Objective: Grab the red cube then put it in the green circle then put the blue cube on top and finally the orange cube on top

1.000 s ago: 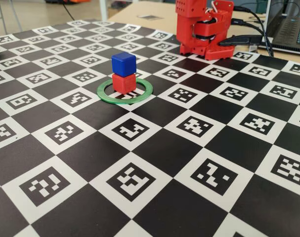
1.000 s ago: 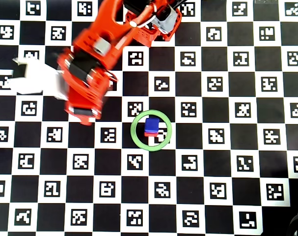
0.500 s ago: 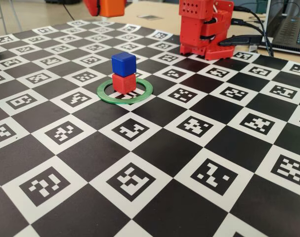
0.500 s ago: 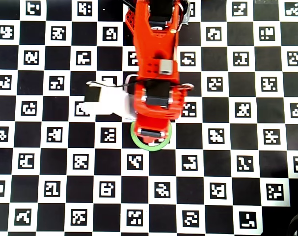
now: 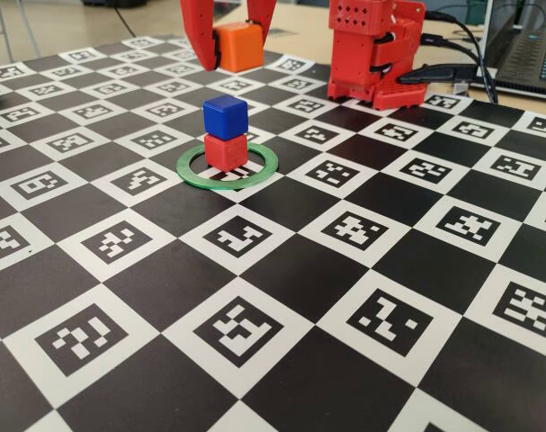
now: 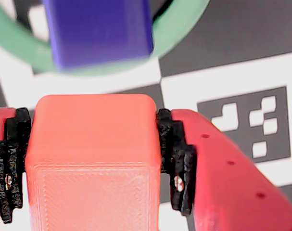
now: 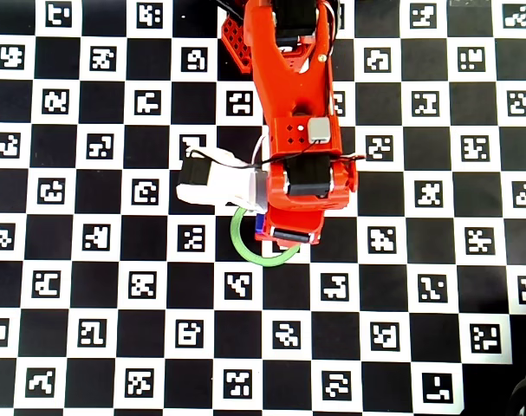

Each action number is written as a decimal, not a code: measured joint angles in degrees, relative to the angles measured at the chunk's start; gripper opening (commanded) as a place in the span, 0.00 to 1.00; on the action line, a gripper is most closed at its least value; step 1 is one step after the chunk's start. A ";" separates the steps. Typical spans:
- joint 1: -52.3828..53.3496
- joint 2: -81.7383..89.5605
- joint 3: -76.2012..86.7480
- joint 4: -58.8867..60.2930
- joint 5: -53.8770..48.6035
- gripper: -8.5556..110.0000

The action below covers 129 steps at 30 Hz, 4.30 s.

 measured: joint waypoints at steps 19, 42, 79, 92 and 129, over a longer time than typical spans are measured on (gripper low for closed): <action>5.71 7.91 8.26 -7.73 -4.75 0.11; 1.85 8.26 13.97 -12.13 -6.15 0.11; 4.13 8.26 18.02 -15.56 -12.13 0.11; 4.13 8.26 18.37 -15.82 -12.04 0.11; 5.45 15.21 9.49 -1.67 -11.43 0.40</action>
